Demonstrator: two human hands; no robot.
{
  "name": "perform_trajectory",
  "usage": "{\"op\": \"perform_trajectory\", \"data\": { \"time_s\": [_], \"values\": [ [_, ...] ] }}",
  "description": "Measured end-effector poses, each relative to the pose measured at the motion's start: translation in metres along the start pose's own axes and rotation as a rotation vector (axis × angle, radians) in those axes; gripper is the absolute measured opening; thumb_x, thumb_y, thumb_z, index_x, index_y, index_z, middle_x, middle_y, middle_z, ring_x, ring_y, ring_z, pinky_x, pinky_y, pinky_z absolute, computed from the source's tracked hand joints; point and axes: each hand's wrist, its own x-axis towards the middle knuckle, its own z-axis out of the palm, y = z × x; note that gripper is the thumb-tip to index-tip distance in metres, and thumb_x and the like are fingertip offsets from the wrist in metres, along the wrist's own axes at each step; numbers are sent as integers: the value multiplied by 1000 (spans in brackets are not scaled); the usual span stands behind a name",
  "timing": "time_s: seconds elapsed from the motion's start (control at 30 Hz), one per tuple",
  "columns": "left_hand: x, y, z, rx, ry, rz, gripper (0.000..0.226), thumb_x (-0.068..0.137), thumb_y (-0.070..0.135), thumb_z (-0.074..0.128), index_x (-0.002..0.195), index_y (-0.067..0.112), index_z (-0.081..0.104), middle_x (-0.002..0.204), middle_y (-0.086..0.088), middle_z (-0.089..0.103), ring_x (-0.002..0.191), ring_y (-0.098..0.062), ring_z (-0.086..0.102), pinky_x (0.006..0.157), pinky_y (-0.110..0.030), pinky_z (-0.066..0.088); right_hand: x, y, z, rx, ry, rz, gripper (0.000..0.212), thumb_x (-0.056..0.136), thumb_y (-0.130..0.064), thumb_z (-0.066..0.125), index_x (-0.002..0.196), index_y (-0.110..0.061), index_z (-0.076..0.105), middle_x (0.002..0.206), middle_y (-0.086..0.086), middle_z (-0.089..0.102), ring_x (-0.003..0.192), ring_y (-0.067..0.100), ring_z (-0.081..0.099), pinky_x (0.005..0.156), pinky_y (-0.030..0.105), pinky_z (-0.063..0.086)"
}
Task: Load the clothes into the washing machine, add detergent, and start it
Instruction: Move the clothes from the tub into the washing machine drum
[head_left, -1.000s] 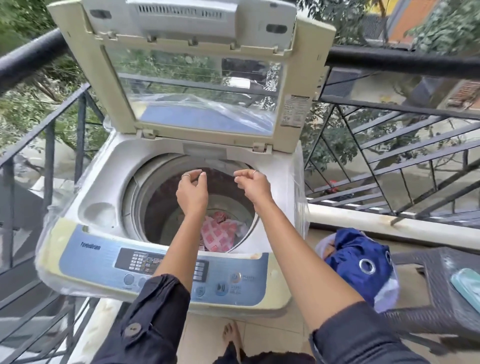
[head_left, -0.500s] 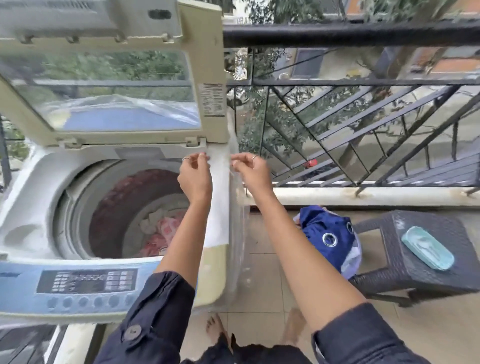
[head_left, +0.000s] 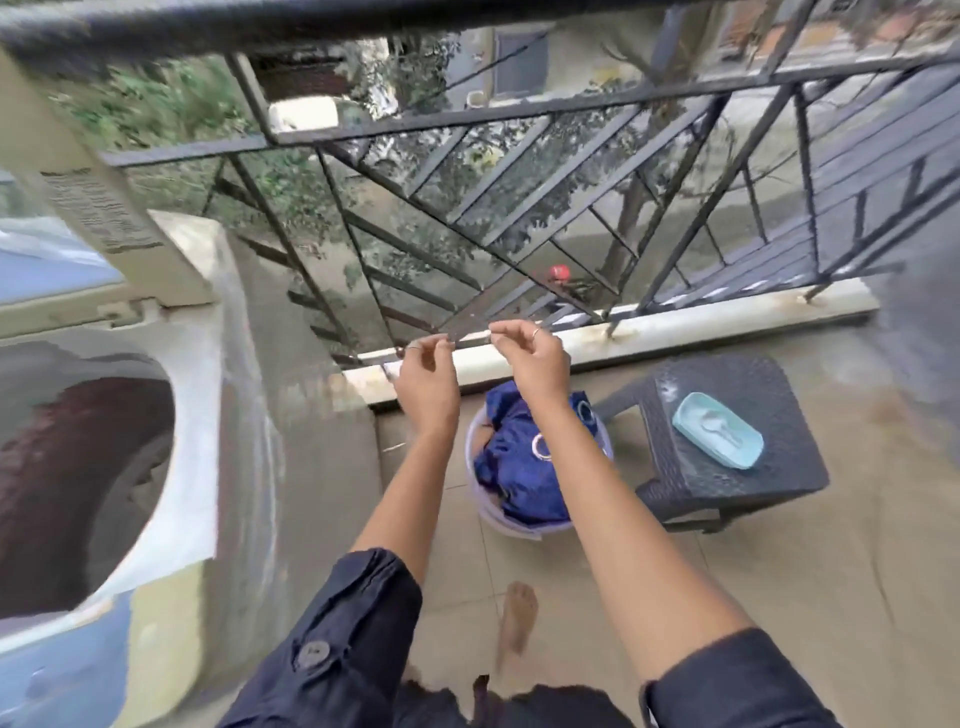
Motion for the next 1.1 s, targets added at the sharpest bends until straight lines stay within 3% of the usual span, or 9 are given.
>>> {"op": "perform_trajectory", "data": {
  "time_s": [0.2, 0.33, 0.4, 0.5, 0.6, 0.83, 0.93, 1.0, 1.1],
  "values": [
    [-18, -31, 66, 125, -124, -29, 16, 89, 26, 55, 93, 15, 66, 98, -7, 72, 98, -24, 64, 89, -32, 45, 28, 60, -53, 80, 112, 147, 22, 82, -7, 60, 76, -27, 64, 79, -5, 67, 86, 28, 68, 89, 48, 52],
    [-10, -78, 97, 197, -185, -47, 18, 93, 21, 54, 107, 11, 61, 91, 2, 65, 94, -21, 62, 76, -23, 39, 42, 110, -70, 133, 193, 230, 8, 86, -7, 60, 91, -8, 66, 77, -8, 65, 76, 4, 62, 75, 21, 48],
    [1, -113, 114, 251, -269, -88, 37, 92, 30, 55, 126, 16, 50, 97, 6, 61, 93, -17, 61, 82, -25, 44, 54, 146, -74, 142, 247, 254, 8, 88, -10, 59, 94, -11, 65, 80, -9, 65, 77, 4, 61, 71, 14, 45],
    [25, -178, 139, 319, -392, -117, 74, 83, 57, 54, 145, 26, 28, 118, -1, 62, 107, -20, 61, 97, -42, 48, 74, 212, -76, 135, 313, 318, 11, 87, -18, 63, 98, -17, 62, 97, 2, 68, 92, 16, 64, 78, 22, 49],
    [59, -268, 165, 450, -434, -99, 77, 79, 68, 52, 140, 26, 34, 125, 2, 60, 112, -18, 58, 99, -41, 47, 92, 286, -71, 73, 305, 406, 36, 83, -23, 68, 117, -13, 58, 121, 11, 61, 113, 25, 58, 97, 37, 47],
    [78, -363, 198, 396, -388, -204, 99, 72, 67, 60, 149, 17, 22, 150, -5, 38, 137, -23, 38, 115, -42, 29, 102, 428, -54, -14, 187, 624, 89, 73, -38, 77, 144, -13, 29, 150, 6, 35, 136, 22, 36, 113, 37, 32],
    [77, -372, 202, 380, -440, -282, 88, 84, 51, 62, 151, 17, 16, 153, 0, 33, 141, -22, 31, 115, -31, 22, 104, 452, -44, -145, 183, 628, 107, 66, -43, 80, 148, -15, 18, 154, 8, 24, 142, 25, 27, 115, 38, 27],
    [78, -379, 203, 369, -436, -324, 89, 78, 63, 61, 149, 22, 25, 147, 2, 42, 136, -24, 39, 113, -34, 28, 106, 458, -39, -199, 187, 614, 114, 62, -46, 82, 150, -19, 14, 154, 9, 24, 142, 27, 25, 114, 41, 27],
    [80, -382, 201, 394, -457, -347, 92, 59, 85, 51, 127, 23, 54, 130, -1, 59, 120, -24, 54, 107, -43, 40, 107, 454, -36, -77, 247, 618, 100, 58, -42, 83, 142, -23, 33, 143, 3, 46, 128, 25, 47, 106, 41, 40]
  ]
}}
